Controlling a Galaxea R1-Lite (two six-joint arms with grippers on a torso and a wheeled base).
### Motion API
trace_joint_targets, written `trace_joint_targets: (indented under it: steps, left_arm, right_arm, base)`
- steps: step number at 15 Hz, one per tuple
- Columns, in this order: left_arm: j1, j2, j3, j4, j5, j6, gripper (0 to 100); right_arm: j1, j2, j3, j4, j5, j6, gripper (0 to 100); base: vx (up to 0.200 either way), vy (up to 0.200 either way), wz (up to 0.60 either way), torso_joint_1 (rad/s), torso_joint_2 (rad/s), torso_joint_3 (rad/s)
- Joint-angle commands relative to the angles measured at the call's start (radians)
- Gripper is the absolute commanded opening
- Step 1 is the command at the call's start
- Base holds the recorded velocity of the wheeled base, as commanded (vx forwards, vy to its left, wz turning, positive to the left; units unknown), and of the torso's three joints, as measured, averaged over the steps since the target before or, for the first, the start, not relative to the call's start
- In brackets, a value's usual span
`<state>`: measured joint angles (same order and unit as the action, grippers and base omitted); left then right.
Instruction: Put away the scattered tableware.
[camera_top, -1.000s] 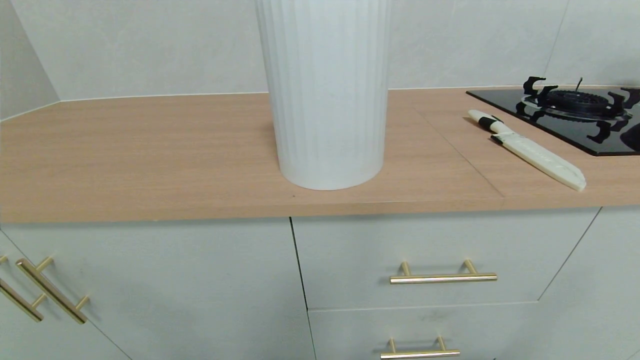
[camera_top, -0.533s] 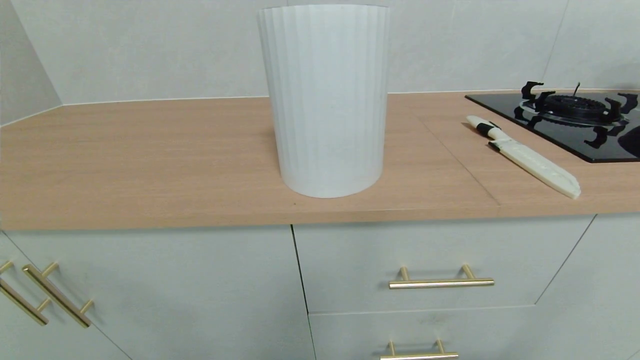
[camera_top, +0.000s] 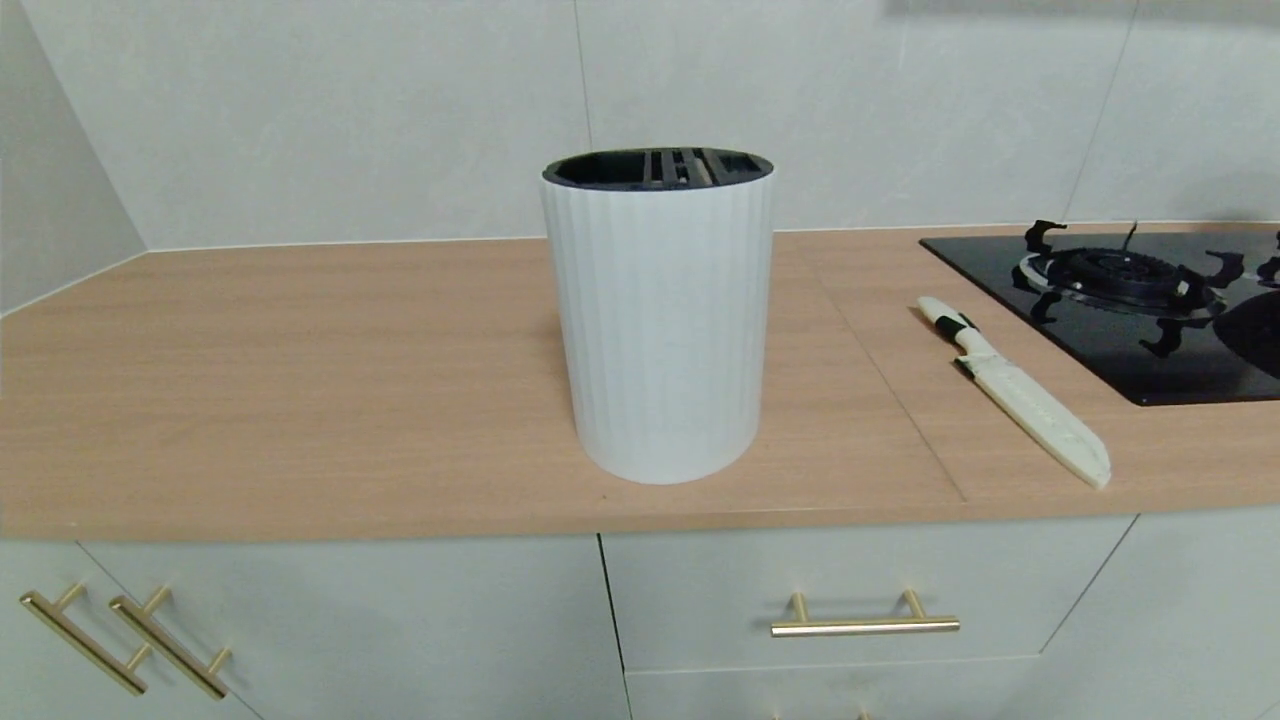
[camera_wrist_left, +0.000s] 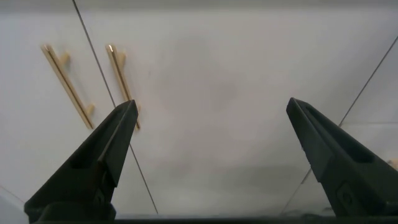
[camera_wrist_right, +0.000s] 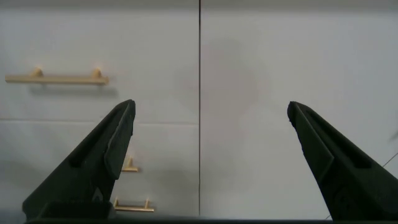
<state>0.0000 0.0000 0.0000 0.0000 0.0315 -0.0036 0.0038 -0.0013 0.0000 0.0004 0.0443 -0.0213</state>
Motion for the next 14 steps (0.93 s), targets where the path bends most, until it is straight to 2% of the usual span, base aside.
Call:
trace_joint_targets:
  steps: [1, 14]
  left_arm:
    - [0.000, 0.000, 0.000, 0.000, 0.001, -0.001, 100]
    - [0.000, 0.000, 0.000, 0.000, 0.001, -0.001, 100]
  right_arm:
    - [0.001, 0.001, 0.000, 0.000, 0.000, 0.000, 100]
    - [0.001, 0.001, 0.000, 0.000, 0.000, 0.000, 100]
  base:
    - [0.000, 0.000, 0.00, 0.183, -0.46, -0.281]
    - [0.000, 0.000, 0.00, 0.208, -0.49, -0.287]
